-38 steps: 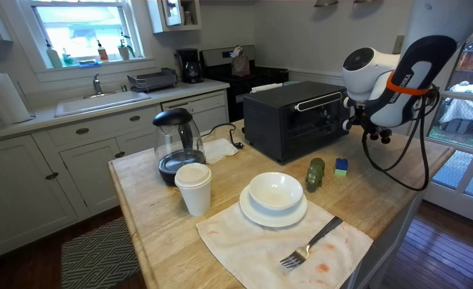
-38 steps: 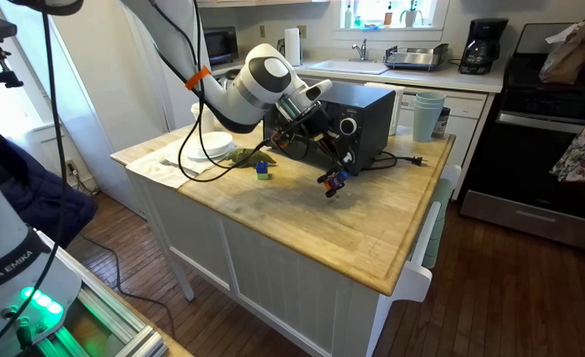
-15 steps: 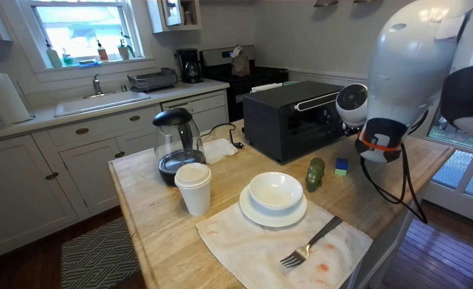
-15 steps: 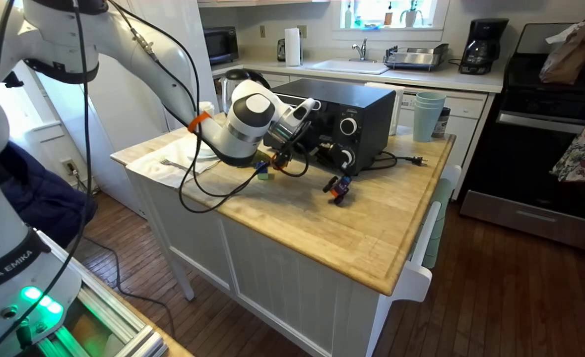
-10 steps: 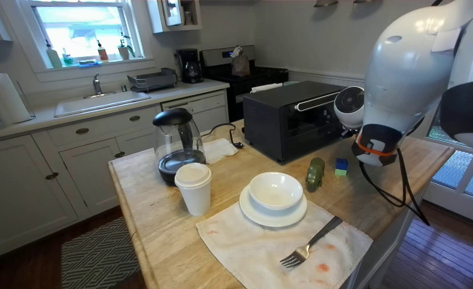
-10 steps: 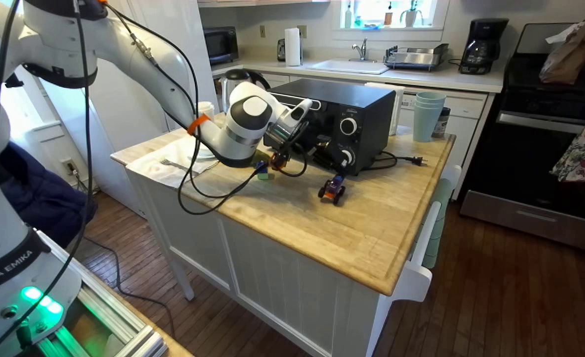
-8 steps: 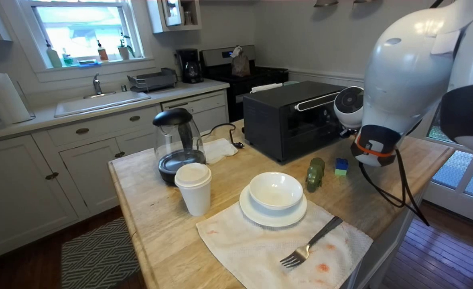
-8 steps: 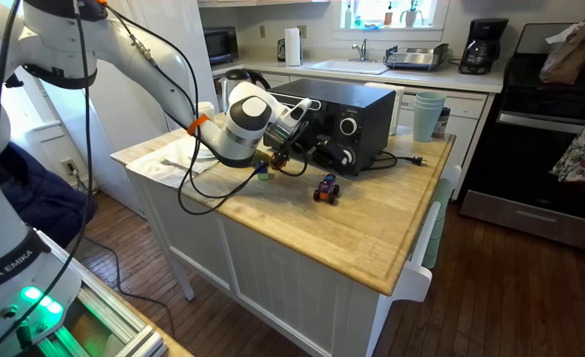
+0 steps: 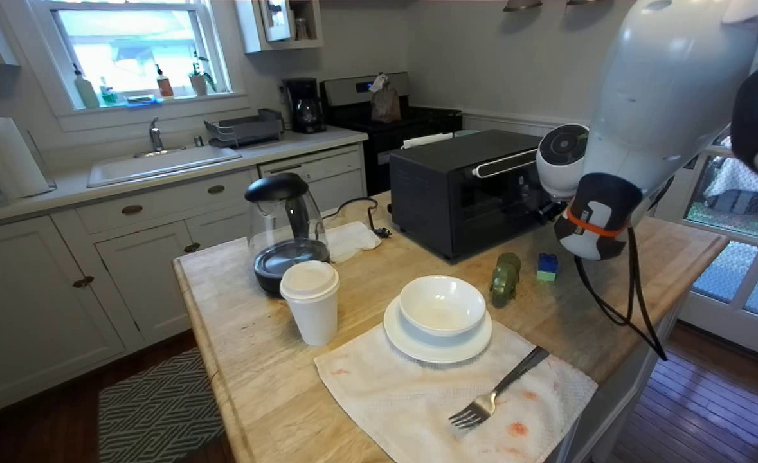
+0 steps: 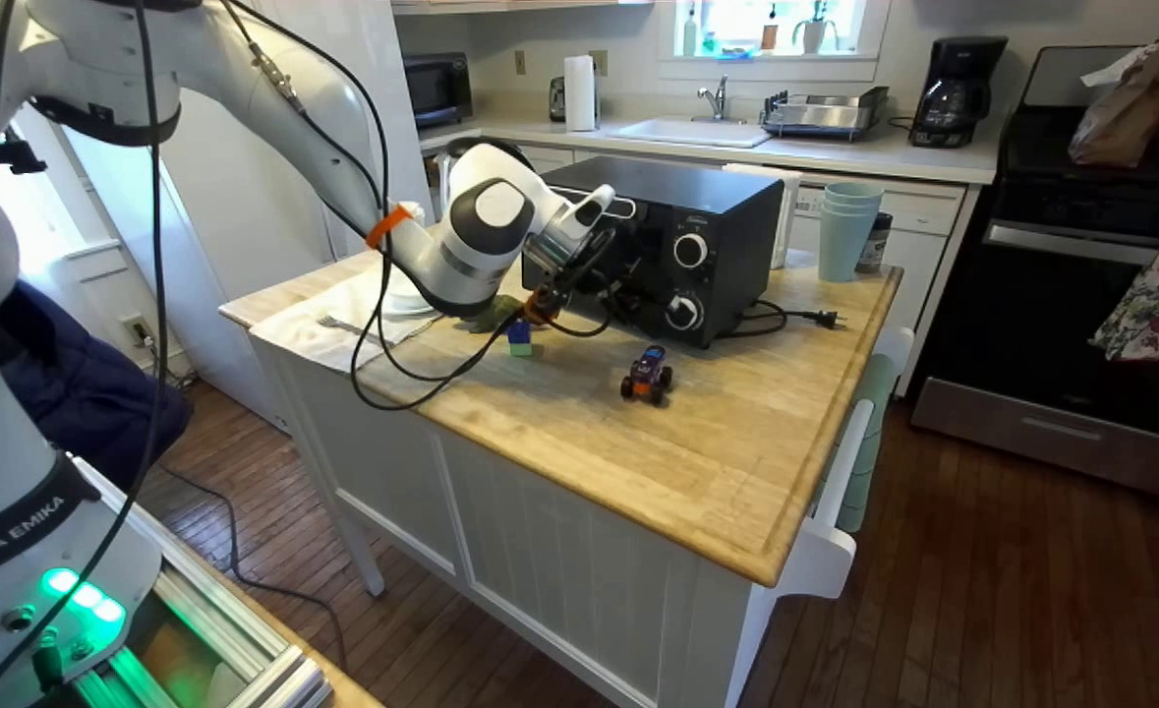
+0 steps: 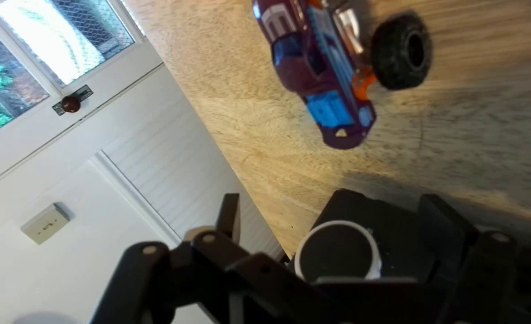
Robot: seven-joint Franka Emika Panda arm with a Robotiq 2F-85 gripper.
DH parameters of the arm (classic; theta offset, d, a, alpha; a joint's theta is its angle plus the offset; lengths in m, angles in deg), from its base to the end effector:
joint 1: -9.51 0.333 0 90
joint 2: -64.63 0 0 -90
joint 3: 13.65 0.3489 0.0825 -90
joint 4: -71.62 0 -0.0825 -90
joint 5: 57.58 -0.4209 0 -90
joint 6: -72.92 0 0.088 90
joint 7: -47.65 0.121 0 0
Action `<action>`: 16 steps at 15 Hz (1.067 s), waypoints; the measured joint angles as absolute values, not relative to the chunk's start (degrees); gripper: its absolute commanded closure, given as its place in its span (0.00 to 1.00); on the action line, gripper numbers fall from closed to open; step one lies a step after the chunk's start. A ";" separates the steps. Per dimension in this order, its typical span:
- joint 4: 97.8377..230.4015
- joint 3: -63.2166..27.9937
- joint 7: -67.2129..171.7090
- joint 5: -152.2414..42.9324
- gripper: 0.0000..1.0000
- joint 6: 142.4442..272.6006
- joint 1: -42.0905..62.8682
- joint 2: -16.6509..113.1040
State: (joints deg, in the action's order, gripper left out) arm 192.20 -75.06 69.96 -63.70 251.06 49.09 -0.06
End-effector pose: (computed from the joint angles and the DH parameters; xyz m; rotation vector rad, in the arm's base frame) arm 0.6058 -0.2292 0.1568 2.2242 -0.4100 0.5197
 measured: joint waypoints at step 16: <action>192.80 -64.75 37.76 -52.87 0.00 222.71 31.19 40.00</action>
State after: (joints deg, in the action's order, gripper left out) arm 192.80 -64.75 37.76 -52.87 222.71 31.19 40.00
